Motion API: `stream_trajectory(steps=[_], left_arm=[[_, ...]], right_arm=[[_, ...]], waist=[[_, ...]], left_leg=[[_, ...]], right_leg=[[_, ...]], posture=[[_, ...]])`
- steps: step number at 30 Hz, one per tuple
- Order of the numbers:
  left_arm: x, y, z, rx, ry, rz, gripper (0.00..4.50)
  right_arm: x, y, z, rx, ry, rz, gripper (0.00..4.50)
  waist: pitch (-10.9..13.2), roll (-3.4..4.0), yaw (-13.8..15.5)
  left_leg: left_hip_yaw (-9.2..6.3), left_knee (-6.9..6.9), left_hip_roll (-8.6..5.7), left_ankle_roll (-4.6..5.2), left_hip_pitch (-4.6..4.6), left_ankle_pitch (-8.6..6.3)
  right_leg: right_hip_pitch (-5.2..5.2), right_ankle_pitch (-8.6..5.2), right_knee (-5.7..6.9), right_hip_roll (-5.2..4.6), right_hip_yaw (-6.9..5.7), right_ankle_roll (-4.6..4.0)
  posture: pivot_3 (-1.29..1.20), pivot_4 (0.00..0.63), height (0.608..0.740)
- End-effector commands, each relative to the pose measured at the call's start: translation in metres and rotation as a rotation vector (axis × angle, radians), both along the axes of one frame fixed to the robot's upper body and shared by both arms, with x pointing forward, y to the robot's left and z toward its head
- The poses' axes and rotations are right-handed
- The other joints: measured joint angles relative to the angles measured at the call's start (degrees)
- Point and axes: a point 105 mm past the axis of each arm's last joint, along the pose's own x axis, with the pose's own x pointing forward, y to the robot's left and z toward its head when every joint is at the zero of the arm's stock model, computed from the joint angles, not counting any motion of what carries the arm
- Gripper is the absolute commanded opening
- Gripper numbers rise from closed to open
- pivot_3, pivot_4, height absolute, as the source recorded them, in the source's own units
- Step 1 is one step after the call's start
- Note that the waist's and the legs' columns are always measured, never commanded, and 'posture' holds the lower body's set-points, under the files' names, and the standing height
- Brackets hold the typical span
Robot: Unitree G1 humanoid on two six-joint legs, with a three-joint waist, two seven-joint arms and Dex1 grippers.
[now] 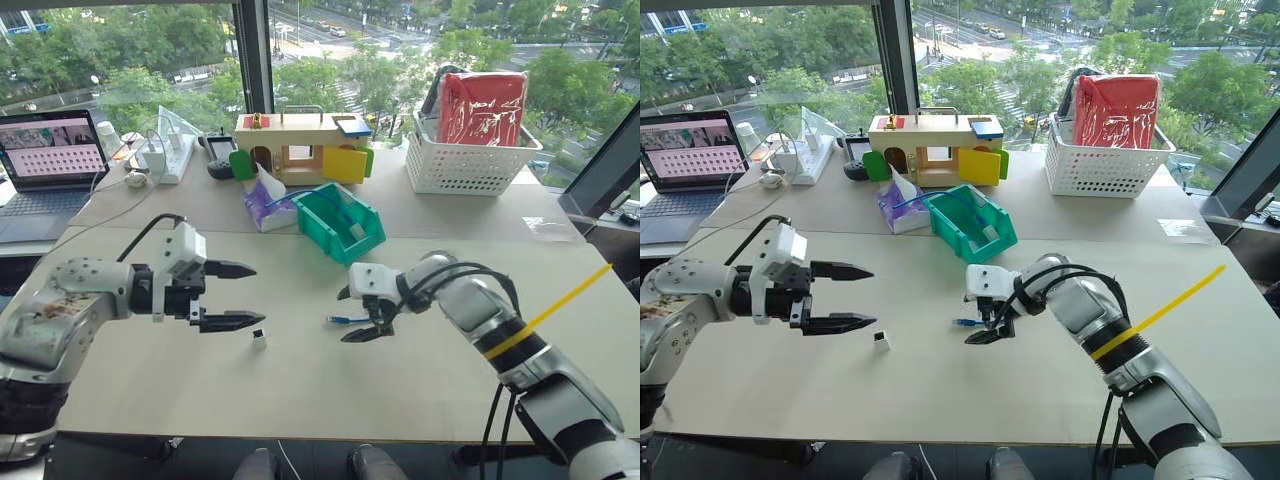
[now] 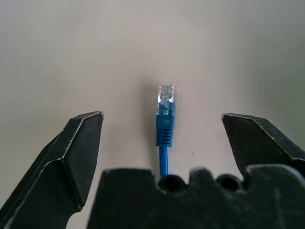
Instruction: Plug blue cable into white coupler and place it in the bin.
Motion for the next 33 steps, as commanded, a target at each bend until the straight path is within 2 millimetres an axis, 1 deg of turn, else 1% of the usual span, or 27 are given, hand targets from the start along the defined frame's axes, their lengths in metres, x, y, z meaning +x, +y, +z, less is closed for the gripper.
stream_trajectory(steps=[1, 3, 6, 7, 8, 10, 12, 15, 17, 19, 22, 24, 27, 29, 33], left_arm=[[0.006, -0.008, 0.009, -0.012, -0.056, -0.047, 4.50], [0.011, -0.010, 0.012, -0.020, -0.072, -0.058, 4.50], [0.019, -0.016, 0.015, -0.036, -0.102, -0.080, 4.50], [0.021, -0.020, 0.016, -0.046, -0.108, -0.088, 4.50], [0.023, -0.028, 0.013, -0.037, -0.116, -0.118, 4.50], [0.024, -0.042, 0.007, -0.022, -0.122, -0.173, 4.50], [0.027, -0.057, -0.003, 0.008, -0.135, -0.224, 4.50], [0.039, -0.078, -0.017, -0.014, -0.142, -0.254, 4.50], [0.050, -0.094, -0.042, 0.009, -0.150, -0.273, 4.50], [0.053, -0.101, -0.057, 0.038, -0.157, -0.300, 4.50], [0.060, -0.112, -0.068, 0.004, -0.144, -0.302, 4.50], [0.062, -0.116, -0.082, 0.028, -0.139, -0.310, 4.50], [0.065, -0.116, -0.100, 0.069, -0.122, -0.306, 4.50], [0.068, -0.115, -0.104, 0.070, -0.109, -0.292, 4.50], [0.070, -0.114, -0.114, 0.086, -0.074, -0.282, 4.50]], right_arm=[[-0.009, -0.002, 0.034, 0.124, -0.027, -0.050, 4.44], [-0.008, -0.005, 0.044, 0.194, -0.077, -0.117, 4.44], [-0.006, -0.011, 0.052, 0.285, -0.107, -0.234, 4.44], [-0.004, -0.013, 0.056, 0.340, -0.140, -0.273, 4.44], [-0.004, -0.018, 0.056, 0.368, -0.191, -0.306, 4.44], [-0.009, -0.025, 0.048, 0.371, -0.179, -0.355, 4.44], [-0.014, -0.031, 0.039, 0.355, -0.117, -0.400, 4.44], [-0.017, -0.037, 0.037, 0.365, -0.081, -0.459, 4.44], [-0.018, -0.045, 0.036, 0.365, -0.076, -0.507, 4.44], [-0.019, -0.048, 0.036, 0.364, -0.076, -0.530, 4.44], [-0.021, -0.055, 0.036, 0.360, -0.085, -0.563, 4.44], [-0.024, -0.060, 0.036, 0.359, -0.087, -0.585, 4.44], [-0.027, -0.070, 0.036, 0.365, -0.092, -0.639, 4.44], [-0.028, -0.073, 0.037, 0.371, -0.091, -0.658, 4.44], [-0.033, -0.070, 0.041, 0.390, -0.093, -0.639, 4.44]], waist=[[0.0, 0.00, 0.0], [0.0, 0.00, 0.1], [0.0, 0.00, 0.1], [0.0, 0.00, 0.1], [0.0, -0.01, 0.1], [0.0, -0.01, 0.3], [0.0, -0.01, 0.6], [0.0, 0.00, 1.2], [0.0, 0.02, 1.3], [0.0, 0.02, 1.2], [0.0, 0.01, 1.0], [0.0, 0.01, 1.2], [0.0, 0.01, 1.1], [0.0, 0.01, 1.0], [0.0, 0.01, 1.1]], left_leg=[[0.00, 0.02, 0.00, 0.00, 0.00, 0.00], [0.00, 0.04, 0.01, 0.00, 0.00, 0.00], [-0.01, 0.08, -0.01, 0.00, 0.00, 0.00], [-0.01, 0.10, -0.01, 0.00, 0.00, 0.00], [-0.01, 0.11, -0.03, 0.00, -0.01, 0.00], [-0.01, 0.13, -0.03, 0.00, -0.01, 0.00], [-0.02, 0.15, -0.06, 0.00, -0.04, 0.00], [-0.01, 0.33, -0.08, 0.00, -0.09, 0.00], [-0.02, 0.49, -0.06, 0.04, -0.13, -0.02], [-0.02, 0.58, -0.06, 0.04, -0.12, -0.02], [-0.01, 0.61, -0.08, 0.04, -0.11, -0.02], [-0.04, 0.62, -0.10, 0.04, -0.12, -0.02], [-0.06, 0.61, -0.12, 0.04, -0.12, -0.03], [-0.06, 0.61, -0.12, 0.05, -0.12, -0.03], [-0.07, 0.62, -0.12, 0.05, -0.11, -0.03]], right_leg=[[0.00, 0.00, 0.01, 0.00, 0.00, 0.00], [0.01, 0.00, 0.04, 0.01, -0.01, 0.00], [0.01, 0.00, 0.08, 0.01, -0.01, 0.00], [0.02, 0.00, 0.08, 0.01, -0.01, 0.00], [0.02, 0.00, 0.08, 0.00, 0.00, 0.01], [0.03, 0.00, 0.08, 0.00, 0.00, 0.01], [0.04, -0.01, 0.07, -0.01, 0.00, 0.02], [0.06, 0.01, 0.08, -0.02, 0.01, 0.04], [0.08, 0.02, 0.12, -0.01, 0.02, 0.05], [0.11, 0.03, 0.17, -0.01, 0.02, 0.07], [0.08, 0.03, 0.28, 0.00, 0.06, 0.08], [0.06, 0.01, 0.37, -0.01, 0.06, 0.09], [0.06, 0.00, 0.37, -0.01, 0.07, 0.10], [0.07, 0.00, 0.38, -0.02, 0.07, 0.11], [0.07, -0.01, 0.41, -0.02, 0.07, 0.13]], posture=[[0.00, 0.150, 0.740], [0.00, 0.150, 0.740], [0.00, 0.150, 0.740], [0.00, 0.150, 0.740], [0.00, 0.150, 0.740], [0.00, 0.150, 0.740], [0.00, 0.150, 0.740], [0.00, 0.150, 0.740], [0.00, 0.150, 0.740], [0.00, 0.150, 0.740], [0.00, 0.150, 0.740], [0.00, 0.150, 0.740], [0.00, 0.150, 0.740], [0.00, 0.150, 0.740], [0.00, 0.150, 0.740]])
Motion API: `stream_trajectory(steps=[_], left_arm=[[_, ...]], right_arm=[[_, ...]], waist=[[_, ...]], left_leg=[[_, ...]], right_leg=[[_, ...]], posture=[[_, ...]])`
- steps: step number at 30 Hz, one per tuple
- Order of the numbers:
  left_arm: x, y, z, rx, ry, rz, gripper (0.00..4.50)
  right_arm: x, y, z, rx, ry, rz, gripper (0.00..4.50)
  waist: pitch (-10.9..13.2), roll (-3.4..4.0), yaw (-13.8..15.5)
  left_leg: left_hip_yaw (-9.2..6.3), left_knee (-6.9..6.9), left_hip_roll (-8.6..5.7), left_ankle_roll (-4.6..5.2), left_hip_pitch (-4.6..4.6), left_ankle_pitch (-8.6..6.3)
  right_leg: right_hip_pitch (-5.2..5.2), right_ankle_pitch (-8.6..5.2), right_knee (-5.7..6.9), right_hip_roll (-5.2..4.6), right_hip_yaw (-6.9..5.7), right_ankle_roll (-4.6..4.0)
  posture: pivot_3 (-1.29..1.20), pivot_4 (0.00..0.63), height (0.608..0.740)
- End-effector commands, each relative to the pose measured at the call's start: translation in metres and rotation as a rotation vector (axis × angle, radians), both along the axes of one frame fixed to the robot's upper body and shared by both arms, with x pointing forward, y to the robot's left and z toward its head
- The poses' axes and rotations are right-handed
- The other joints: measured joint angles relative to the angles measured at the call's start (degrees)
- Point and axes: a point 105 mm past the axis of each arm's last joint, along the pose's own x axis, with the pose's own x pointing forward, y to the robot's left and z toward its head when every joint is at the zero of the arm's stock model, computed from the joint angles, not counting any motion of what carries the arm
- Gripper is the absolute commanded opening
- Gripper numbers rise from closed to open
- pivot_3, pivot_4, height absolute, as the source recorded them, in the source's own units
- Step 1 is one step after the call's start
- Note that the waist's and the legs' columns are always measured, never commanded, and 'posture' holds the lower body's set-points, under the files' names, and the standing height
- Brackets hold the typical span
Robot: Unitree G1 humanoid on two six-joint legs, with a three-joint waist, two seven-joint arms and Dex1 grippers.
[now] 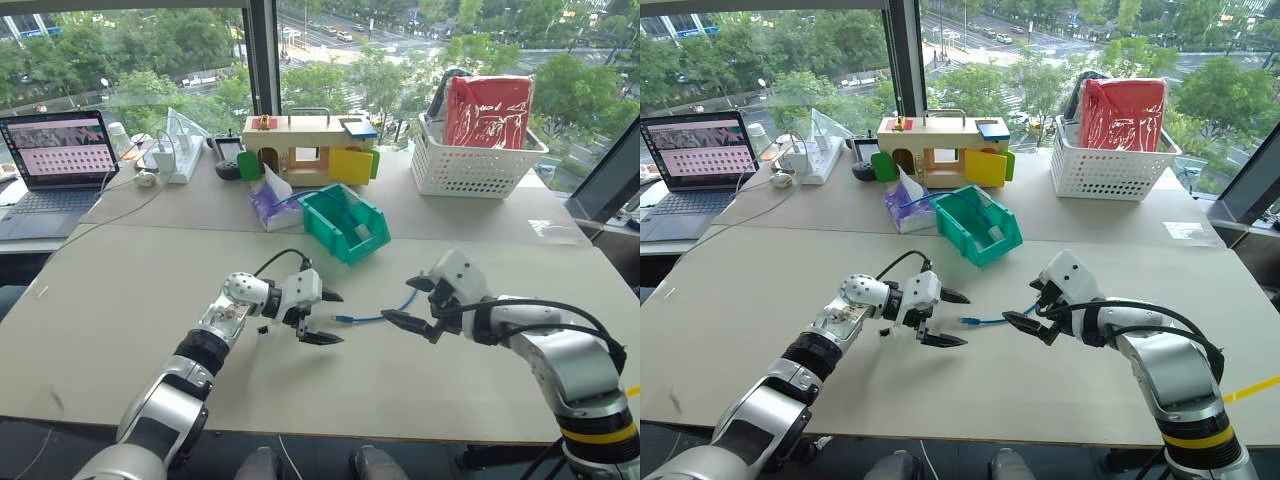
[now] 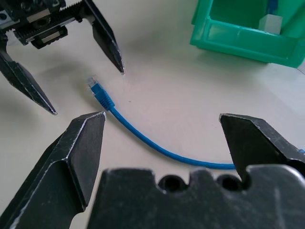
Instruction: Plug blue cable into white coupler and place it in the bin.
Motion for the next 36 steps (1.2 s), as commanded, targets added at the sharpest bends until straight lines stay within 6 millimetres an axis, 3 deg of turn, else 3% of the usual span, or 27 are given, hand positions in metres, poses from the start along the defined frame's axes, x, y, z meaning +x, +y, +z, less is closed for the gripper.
stream_trajectory(steps=[1, 5, 8, 14, 19, 23, 25, 29, 32, 36], left_arm=[[0.006, -0.003, 0.005, 0.004, -0.027, -0.003, 4.50], [0.011, -0.002, 0.000, 0.022, -0.009, 0.025, 4.50], [0.015, 0.003, -0.005, 0.065, -0.038, 0.043, 3.84], [0.014, 0.005, -0.010, 0.077, -0.023, 0.040, 1.58], [0.012, 0.000, -0.001, 0.019, -0.021, 0.033, 0.11], [0.008, -0.007, 0.024, -0.102, -0.007, 0.043, 0.07], [0.004, -0.011, 0.046, -0.199, 0.018, 0.056, 0.07], [-0.017, -0.019, 0.084, -0.340, 0.078, 0.054, 0.07], [-0.035, -0.023, 0.089, -0.350, 0.118, 0.030, 0.07], [-0.058, -0.027, 0.082, -0.312, 0.137, -0.011, 0.07]], right_arm=[[-0.005, 0.002, 0.019, 0.015, -0.065, 0.020, 4.44], [-0.004, 0.003, 0.022, 0.013, -0.070, 0.025, 4.44], [-0.003, 0.004, 0.023, 0.002, -0.075, 0.031, 4.50], [-0.003, 0.005, 0.027, -0.006, -0.074, 0.041, 4.50], [-0.004, 0.000, 0.030, 0.030, -0.030, 0.011, 4.50], [-0.013, 0.000, 0.032, 0.258, 0.103, -0.056, 4.50], [-0.023, 0.004, 0.026, 0.444, 0.212, -0.103, 4.50], [-0.055, 0.021, -0.004, 0.754, 0.392, -0.193, 4.50], [-0.066, 0.033, -0.010, 0.896, 0.417, -0.258, 4.50], [-0.069, 0.043, -0.010, 1.024, 0.432, -0.338, 4.50]], waist=[[0.0, 0.00, 0.0], [0.0, 0.00, 0.1], [0.0, 0.00, 0.1], [0.0, 0.00, -0.1], [0.0, 0.00, 0.0], [0.0, 0.00, -0.1], [0.0, 0.00, -0.1], [0.0, 0.07, 0.1], [-0.2, 0.30, -0.1], [-0.2, 0.39, -1.1]], left_leg=[[0.00, 0.00, 0.00, 0.00, 0.00, 0.00], [-0.02, 0.01, -0.01, 0.00, 0.01, 0.00], [-0.02, 0.01, -0.01, 0.00, 0.02, 0.00], [-0.03, 0.01, 0.00, 0.00, 0.10, 0.00], [-0.03, 0.02, -0.01, 0.00, 0.10, 0.00], [-0.08, 0.02, 0.02, 0.00, 0.03, 0.00], [-0.13, 0.02, 0.03, 0.00, -0.02, 0.00], [-0.43, 0.01, 0.02, 0.00, -0.17, 0.00], [-0.63, 0.01, -0.09, -0.01, -0.30, 0.00], [-0.58, 0.08, -0.14, -0.02, -0.11, 0.01]], right_leg=[[0.00, -0.03, 0.01, 0.00, 0.00, 0.05], [0.04, -0.07, 0.00, -0.01, -0.01, 0.13], [0.04, -0.08, 0.00, -0.01, -0.01, 0.13], [0.07, -0.17, 0.06, 0.01, 0.00, 0.29], [0.09, -0.18, 0.07, 0.00, 0.00, 0.31], [0.05, -0.12, 0.08, 0.02, -0.01, 0.20], [0.01, 0.01, 0.09, 0.03, -0.04, -0.01], [-0.05, 0.00, 0.17, 0.06, -0.14, -0.02], [-0.04, -0.05, 0.17, 0.01, -0.13, 0.04], [0.17, -0.17, 0.08, -0.06, -0.03, 0.38]], posture=[[0.00, 0.150, 0.740], [0.00, 0.150, 0.740], [0.00, 0.150, 0.740], [0.00, 0.150, 0.740], [0.00, 0.150, 0.740], [0.00, 0.150, 0.740], [0.00, 0.150, 0.740], [0.00, 0.150, 0.740], [0.00, 0.150, 0.740], [0.00, 0.150, 0.740]])
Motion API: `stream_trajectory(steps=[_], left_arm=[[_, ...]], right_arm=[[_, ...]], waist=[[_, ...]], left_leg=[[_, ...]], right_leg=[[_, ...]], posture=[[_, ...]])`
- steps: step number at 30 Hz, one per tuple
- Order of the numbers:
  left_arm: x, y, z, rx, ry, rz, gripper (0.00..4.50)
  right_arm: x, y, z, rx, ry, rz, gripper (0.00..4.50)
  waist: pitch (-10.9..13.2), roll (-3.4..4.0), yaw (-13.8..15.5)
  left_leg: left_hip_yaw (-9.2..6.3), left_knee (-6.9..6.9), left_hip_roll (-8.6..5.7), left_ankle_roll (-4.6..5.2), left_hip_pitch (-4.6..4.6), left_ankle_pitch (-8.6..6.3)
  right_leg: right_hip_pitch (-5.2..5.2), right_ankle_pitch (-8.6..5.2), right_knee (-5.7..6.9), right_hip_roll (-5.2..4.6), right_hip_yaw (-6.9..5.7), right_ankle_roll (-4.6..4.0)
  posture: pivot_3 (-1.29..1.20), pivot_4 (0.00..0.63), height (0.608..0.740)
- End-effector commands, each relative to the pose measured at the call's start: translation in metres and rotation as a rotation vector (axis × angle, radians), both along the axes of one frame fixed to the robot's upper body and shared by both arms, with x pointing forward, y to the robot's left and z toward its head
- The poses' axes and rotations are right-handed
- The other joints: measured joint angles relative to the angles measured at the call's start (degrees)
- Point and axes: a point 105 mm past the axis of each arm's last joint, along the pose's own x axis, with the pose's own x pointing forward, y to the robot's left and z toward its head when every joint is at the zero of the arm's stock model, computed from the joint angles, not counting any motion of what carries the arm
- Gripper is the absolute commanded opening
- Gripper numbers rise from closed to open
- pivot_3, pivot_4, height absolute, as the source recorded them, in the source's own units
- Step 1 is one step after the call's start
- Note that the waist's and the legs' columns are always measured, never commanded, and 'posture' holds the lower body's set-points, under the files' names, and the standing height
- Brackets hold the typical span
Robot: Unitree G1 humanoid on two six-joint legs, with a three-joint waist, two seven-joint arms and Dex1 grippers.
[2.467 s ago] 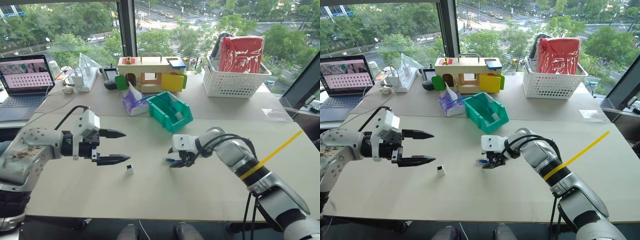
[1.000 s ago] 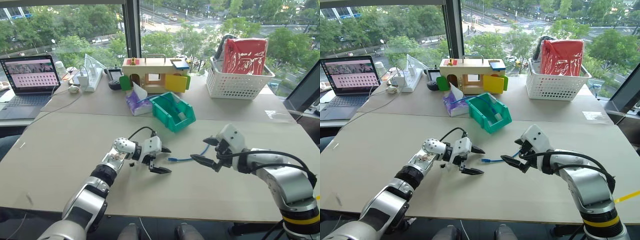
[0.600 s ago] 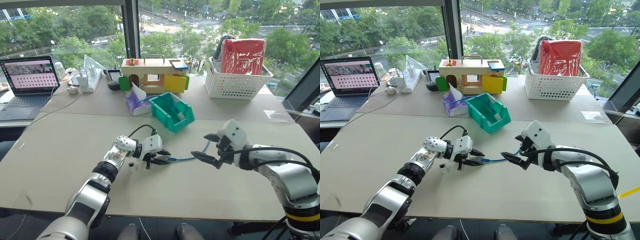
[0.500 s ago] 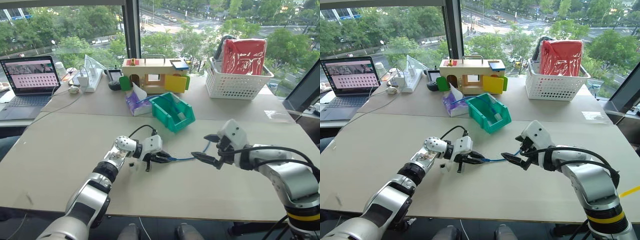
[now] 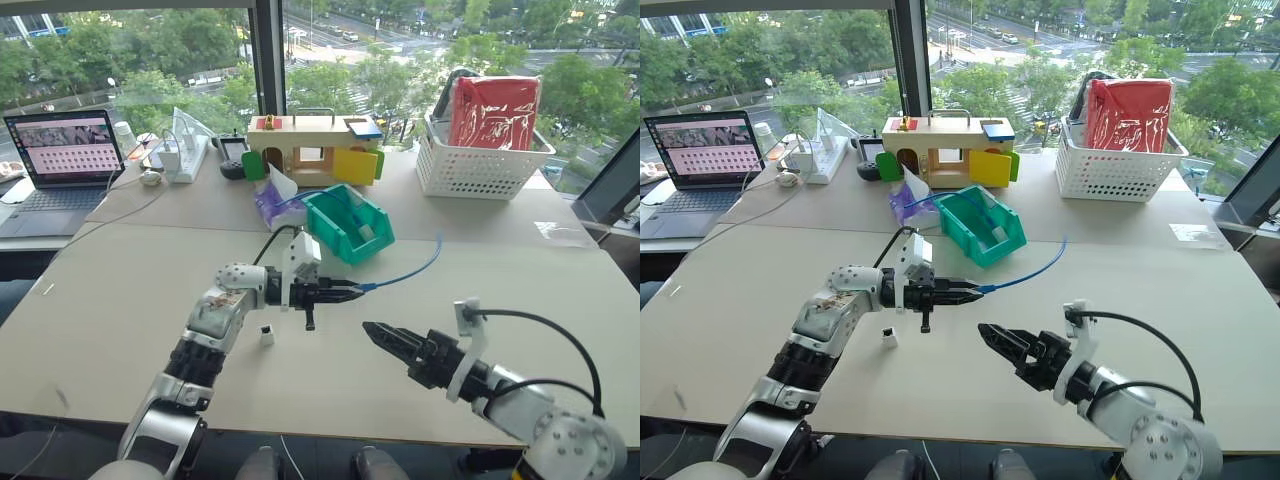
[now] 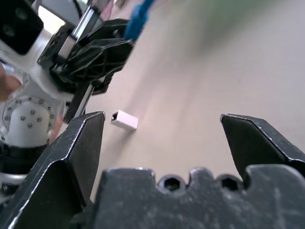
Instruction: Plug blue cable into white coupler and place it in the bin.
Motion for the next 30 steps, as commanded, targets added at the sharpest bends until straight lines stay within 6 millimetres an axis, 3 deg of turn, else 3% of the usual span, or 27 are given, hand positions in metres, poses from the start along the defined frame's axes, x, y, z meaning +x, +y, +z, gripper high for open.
stream_trajectory(steps=[1, 10, 16, 23, 27, 30], left_arm=[[-0.022, -0.009, 0.004, 0.004, 0.000, -0.061, 0.07], [-0.031, -0.020, 0.001, 0.013, -0.011, -0.055, 0.07], [-0.020, -0.015, -0.002, 0.019, -0.014, 0.003, 0.07], [-0.007, -0.011, -0.010, 0.012, -0.008, 0.101, 0.07], [0.005, -0.007, -0.014, -0.001, 0.006, 0.186, 0.07], [0.004, -0.010, -0.015, -0.001, 0.007, 0.185, 0.07]], right_arm=[[-0.004, 0.027, 0.011, 0.175, -0.013, -0.037, 4.50], [-0.006, 0.033, 0.020, 0.296, -0.005, -0.047, 4.50], [-0.020, 0.036, 0.032, 0.362, 0.050, 0.030, 4.50], [-0.017, 0.032, 0.041, 0.368, 0.063, 0.041, 4.50], [-0.008, 0.006, 0.016, 0.206, 0.061, -0.014, 4.50], [0.003, -0.008, 0.016, 0.238, 0.030, -0.055, 4.50]], waist=[[0.0, 0.01, -0.6], [0.0, 0.01, -1.3], [0.0, 0.01, -1.9], [0.0, 0.02, -2.3], [0.0, -0.02, -1.6], [0.0, -0.03, -1.0]], left_leg=[[-0.02, 0.00, 0.01, 0.00, 0.06, 0.00], [-0.09, -0.12, 0.06, 0.02, 0.11, 0.01], [-0.09, -0.18, 0.07, 0.02, 0.04, 0.01], [-0.07, -0.19, 0.07, 0.03, 0.14, 0.01], [-0.13, -0.19, 0.03, 0.03, 0.03, 0.01], [-0.10, -0.18, -0.01, 0.03, 0.01, 0.01]], right_leg=[[0.04, -0.08, 0.02, 0.02, -0.02, 0.09], [0.00, -0.26, 0.08, 0.14, -0.02, -0.13], [-0.03, -0.31, 0.01, 0.10, -0.02, -0.12], [0.02, -0.34, -0.01, 0.15, 0.05, -0.14], [0.01, -0.35, -0.07, 0.13, 0.01, -0.13], [0.05, -0.37, -0.15, 0.09, 0.05, -0.09]], posture=[[0.00, 0.150, 0.740], [0.00, 0.150, 0.740], [0.00, 0.150, 0.740], [0.00, 0.150, 0.740], [0.00, 0.150, 0.740], [0.00, 0.150, 0.740]])
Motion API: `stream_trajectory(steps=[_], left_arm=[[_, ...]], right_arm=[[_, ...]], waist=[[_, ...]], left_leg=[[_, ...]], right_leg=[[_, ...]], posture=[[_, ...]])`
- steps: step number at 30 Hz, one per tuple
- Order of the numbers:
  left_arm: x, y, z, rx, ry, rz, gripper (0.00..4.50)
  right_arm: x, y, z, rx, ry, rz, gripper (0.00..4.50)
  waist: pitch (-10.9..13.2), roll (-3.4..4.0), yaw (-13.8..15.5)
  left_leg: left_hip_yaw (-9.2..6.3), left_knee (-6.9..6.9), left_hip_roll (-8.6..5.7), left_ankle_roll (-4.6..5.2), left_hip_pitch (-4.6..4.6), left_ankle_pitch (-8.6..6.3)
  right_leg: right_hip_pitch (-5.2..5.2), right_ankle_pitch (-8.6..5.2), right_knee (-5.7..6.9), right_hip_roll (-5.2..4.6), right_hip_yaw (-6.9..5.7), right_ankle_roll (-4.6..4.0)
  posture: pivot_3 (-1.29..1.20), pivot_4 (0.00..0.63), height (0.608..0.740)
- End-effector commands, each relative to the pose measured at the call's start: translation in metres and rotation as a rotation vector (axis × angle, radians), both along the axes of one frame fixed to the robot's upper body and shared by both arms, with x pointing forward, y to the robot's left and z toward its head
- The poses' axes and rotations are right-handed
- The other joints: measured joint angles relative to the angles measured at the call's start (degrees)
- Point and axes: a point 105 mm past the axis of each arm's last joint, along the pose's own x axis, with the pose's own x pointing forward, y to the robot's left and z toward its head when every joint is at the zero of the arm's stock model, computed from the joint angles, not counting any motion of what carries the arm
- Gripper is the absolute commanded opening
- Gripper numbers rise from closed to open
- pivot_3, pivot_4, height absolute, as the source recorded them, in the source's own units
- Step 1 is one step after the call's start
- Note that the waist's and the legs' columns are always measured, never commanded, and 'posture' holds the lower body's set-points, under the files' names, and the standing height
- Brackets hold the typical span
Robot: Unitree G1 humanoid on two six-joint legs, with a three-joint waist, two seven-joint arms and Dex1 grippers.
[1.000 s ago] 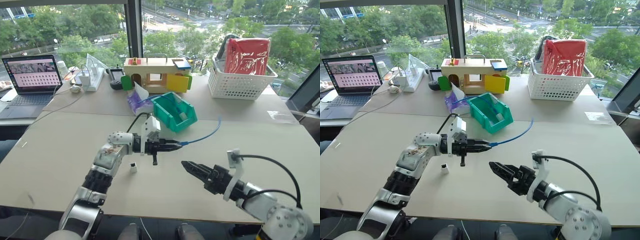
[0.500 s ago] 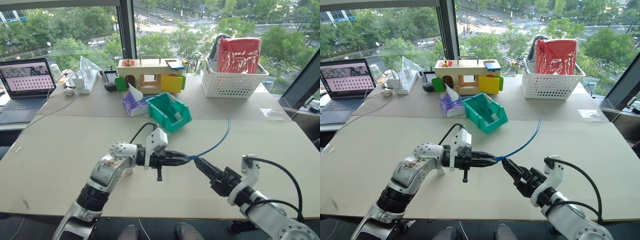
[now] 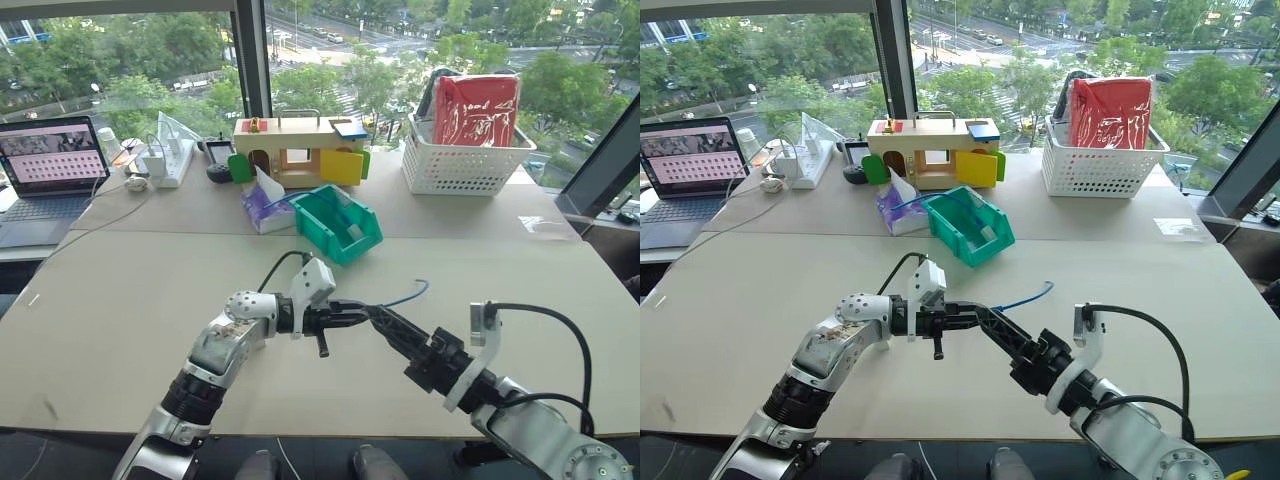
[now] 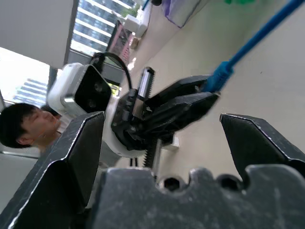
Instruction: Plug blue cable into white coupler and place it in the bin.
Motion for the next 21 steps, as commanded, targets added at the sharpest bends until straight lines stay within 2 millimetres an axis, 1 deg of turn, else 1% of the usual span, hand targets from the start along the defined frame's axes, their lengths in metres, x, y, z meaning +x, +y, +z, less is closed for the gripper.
stream_trajectory(steps=[1, 5, 7, 11, 14, 21], left_arm=[[-0.004, -0.006, 0.007, -0.021, -0.029, -0.013, 0.07], [-0.012, -0.011, 0.006, -0.033, -0.016, -0.029, 0.07], [-0.014, -0.011, 0.005, -0.031, -0.016, -0.027, 0.07], [-0.014, -0.009, 0.003, -0.010, -0.023, -0.017, 0.07], [-0.014, -0.008, 0.002, 0.007, -0.033, -0.022, 0.07], [-0.019, -0.013, 0.002, -0.002, -0.023, -0.035, 0.07]], right_arm=[[0.012, -0.013, 0.008, 0.042, -0.081, -0.048, 4.50], [0.011, 0.001, 0.001, 0.014, -0.104, -0.001, 4.50], [0.012, 0.006, 0.001, 0.023, -0.120, 0.003, 4.50], [0.016, 0.008, 0.002, 0.064, -0.137, -0.019, 4.50], [0.018, 0.006, 0.000, 0.072, -0.126, -0.036, 4.50], [0.021, 0.009, -0.001, 0.074, -0.127, -0.036, 4.50]], waist=[[0.0, 0.00, 0.3], [0.0, 0.01, 0.4], [0.0, 0.01, 0.4], [0.0, 0.00, 0.5], [0.0, 0.01, 0.5], [0.0, 0.01, 0.5]], left_leg=[[0.02, 0.00, 0.00, 0.00, 0.01, 0.00], [-0.01, -0.01, 0.04, 0.00, 0.01, 0.00], [-0.01, -0.02, 0.05, 0.00, 0.00, 0.00], [0.00, 0.00, 0.03, 0.00, 0.01, 0.00], [0.00, 0.00, 0.03, 0.00, 0.01, 0.00], [0.00, -0.01, 0.03, 0.00, 0.00, 0.00]], right_leg=[[-0.01, 0.00, 0.01, 0.01, 0.02, 0.00], [-0.04, -0.01, 0.05, 0.04, -0.01, -0.01], [-0.05, -0.01, 0.06, 0.05, 0.00, -0.02], [-0.03, 0.00, 0.05, 0.03, 0.00, -0.01], [-0.04, -0.01, 0.05, 0.02, 0.00, -0.01], [-0.04, -0.01, 0.05, 0.03, 0.00, -0.02]], posture=[[0.00, 0.150, 0.740], [0.00, 0.150, 0.740], [0.00, 0.150, 0.740], [0.00, 0.150, 0.740], [0.00, 0.150, 0.740], [0.00, 0.150, 0.740]])
